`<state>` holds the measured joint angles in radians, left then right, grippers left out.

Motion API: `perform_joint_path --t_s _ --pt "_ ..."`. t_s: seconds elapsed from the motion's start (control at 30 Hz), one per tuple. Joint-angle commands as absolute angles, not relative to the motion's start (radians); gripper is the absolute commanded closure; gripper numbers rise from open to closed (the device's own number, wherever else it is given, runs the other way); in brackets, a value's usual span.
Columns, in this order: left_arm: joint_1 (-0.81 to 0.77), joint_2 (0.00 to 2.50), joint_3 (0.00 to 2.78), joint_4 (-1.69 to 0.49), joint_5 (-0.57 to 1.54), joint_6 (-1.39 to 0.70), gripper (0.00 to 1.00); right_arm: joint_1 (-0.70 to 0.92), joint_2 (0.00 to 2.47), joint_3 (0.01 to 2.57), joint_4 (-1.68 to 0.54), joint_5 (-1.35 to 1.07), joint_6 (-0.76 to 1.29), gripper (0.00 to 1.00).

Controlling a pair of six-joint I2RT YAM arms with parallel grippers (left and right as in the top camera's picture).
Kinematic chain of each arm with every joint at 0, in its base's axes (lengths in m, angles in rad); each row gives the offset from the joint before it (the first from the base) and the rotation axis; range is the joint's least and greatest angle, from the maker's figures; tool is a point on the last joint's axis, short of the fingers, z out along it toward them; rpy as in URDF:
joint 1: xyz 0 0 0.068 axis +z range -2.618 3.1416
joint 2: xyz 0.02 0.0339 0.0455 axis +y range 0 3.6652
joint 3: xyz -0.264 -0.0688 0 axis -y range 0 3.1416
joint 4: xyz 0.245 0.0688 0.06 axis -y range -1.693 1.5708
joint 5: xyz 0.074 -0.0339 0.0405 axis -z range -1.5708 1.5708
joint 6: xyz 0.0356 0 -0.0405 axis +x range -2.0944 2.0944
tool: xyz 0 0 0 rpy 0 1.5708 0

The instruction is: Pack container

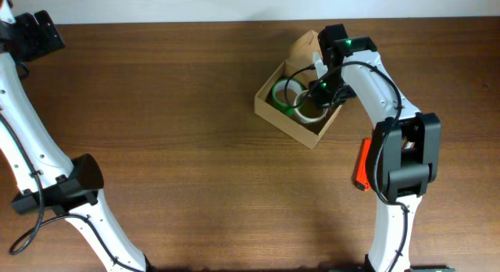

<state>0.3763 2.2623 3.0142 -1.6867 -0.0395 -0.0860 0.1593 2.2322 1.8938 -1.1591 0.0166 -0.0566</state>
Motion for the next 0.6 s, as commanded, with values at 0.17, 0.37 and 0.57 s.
perform_joint_path --t_s 0.17,0.37,0.57 --pt "0.381 2.233 3.011 -1.687 -0.03 -0.077 0.0 0.157 2.245 1.89 -1.172 0.038 -0.046 0.79" --pt "0.381 2.233 3.011 -1.687 -0.03 -0.077 0.0 0.157 2.243 1.891 -1.177 0.035 -0.043 0.79" --pt "0.381 2.233 3.012 -1.687 -0.03 -0.077 0.0 0.158 2.243 1.891 -1.179 0.013 -0.044 0.81"
